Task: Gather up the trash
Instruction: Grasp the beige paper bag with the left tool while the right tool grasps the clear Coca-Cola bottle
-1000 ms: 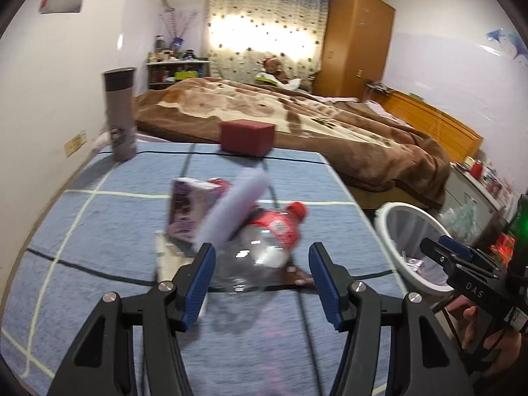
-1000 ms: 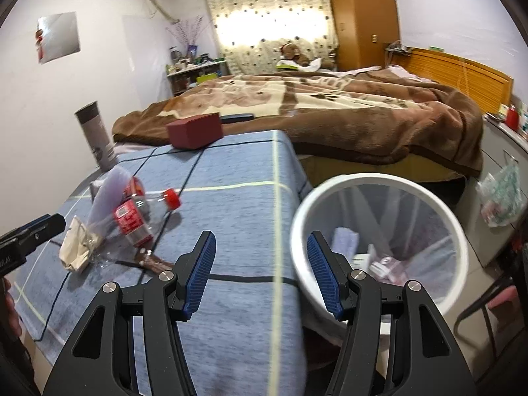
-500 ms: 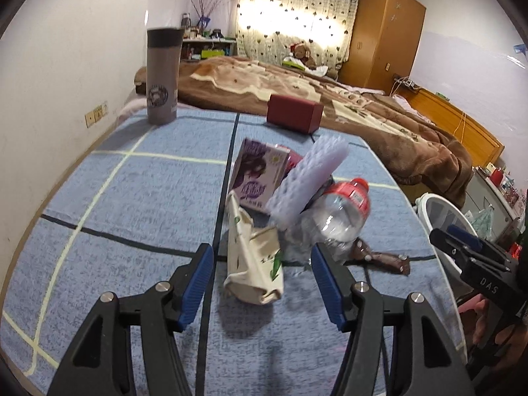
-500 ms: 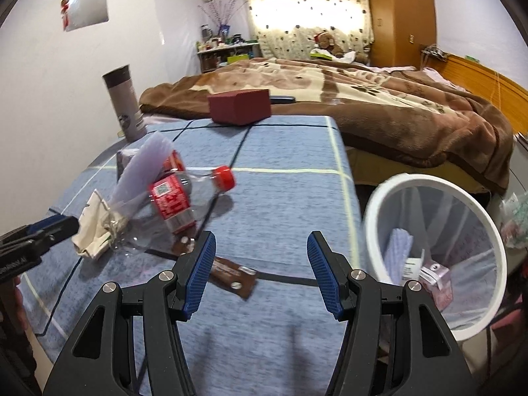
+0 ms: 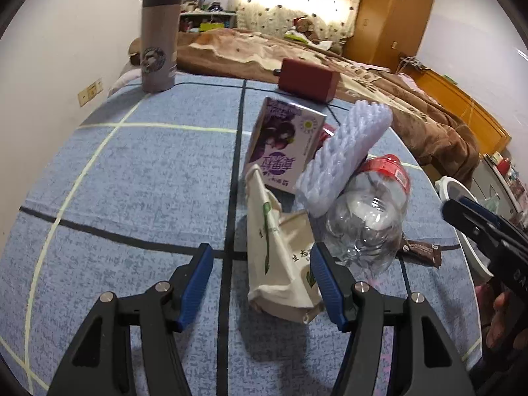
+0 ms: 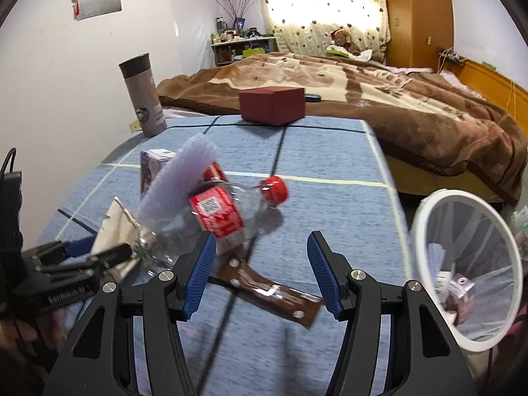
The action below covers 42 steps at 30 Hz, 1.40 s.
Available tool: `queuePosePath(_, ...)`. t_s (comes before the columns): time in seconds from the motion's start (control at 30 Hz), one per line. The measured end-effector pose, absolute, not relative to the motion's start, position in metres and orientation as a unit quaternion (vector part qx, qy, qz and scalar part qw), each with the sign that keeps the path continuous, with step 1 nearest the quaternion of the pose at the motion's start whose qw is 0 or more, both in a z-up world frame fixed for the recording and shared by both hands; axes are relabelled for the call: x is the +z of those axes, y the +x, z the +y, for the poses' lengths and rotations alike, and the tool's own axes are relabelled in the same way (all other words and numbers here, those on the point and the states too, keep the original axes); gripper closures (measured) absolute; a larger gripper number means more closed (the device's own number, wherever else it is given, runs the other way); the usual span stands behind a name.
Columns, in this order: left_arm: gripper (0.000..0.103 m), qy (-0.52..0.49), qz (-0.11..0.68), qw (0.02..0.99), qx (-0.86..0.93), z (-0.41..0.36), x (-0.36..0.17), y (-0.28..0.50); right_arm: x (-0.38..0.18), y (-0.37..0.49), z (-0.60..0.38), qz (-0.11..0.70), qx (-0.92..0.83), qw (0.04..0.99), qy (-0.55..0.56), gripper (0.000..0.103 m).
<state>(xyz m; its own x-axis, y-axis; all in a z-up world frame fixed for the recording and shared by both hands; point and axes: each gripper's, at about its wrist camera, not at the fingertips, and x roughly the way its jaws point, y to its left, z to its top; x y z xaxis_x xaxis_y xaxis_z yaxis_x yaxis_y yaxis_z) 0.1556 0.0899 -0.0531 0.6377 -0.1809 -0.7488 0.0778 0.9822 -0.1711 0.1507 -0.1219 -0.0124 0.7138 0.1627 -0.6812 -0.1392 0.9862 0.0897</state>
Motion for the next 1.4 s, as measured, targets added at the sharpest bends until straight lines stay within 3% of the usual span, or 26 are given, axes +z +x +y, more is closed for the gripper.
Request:
queuePosePath(0.07, 0.041, -0.068, 0.425, 0.900, -0.075, 0.093, -0.056, 0.158, -0.014, 0.155, -0.117, 0.375, 0.085, 0.923, 0.023, 0.044)
queuePosePath(0.23, 0.064, -0.081, 0.426, 0.898, -0.075, 0.107, -0.059, 0.162, -0.014, 0.162, -0.104, 0.378, 0.091, 0.921, 0.037, 0.044)
queuePosePath(0.53, 0.064, -0.089, 0.424, 0.899, -0.070, 0.119, -0.060, 0.160, -0.020, 0.186, -0.096, 0.413, 0.058, 0.905, 0.088, 0.043)
queuePosePath(0.63, 0.064, -0.093, 0.423, 0.899, -0.067, 0.122, -0.060, 0.160, -0.025, 0.191, -0.095, 0.422, 0.050, 0.899, 0.110, 0.037)
queuePosePath(1.17, 0.064, -0.097, 0.424, 0.897, -0.071, 0.127, -0.061, 0.162, -0.027, 0.187, -0.072, 0.442, 0.054, 0.895, 0.031, 0.032)
queuePosePath(1.4, 0.063, -0.098, 0.425, 0.897, -0.069, 0.126, -0.061, 0.161, -0.025, 0.169, -0.083, 0.446, 0.085, 0.890, 0.053, 0.032)
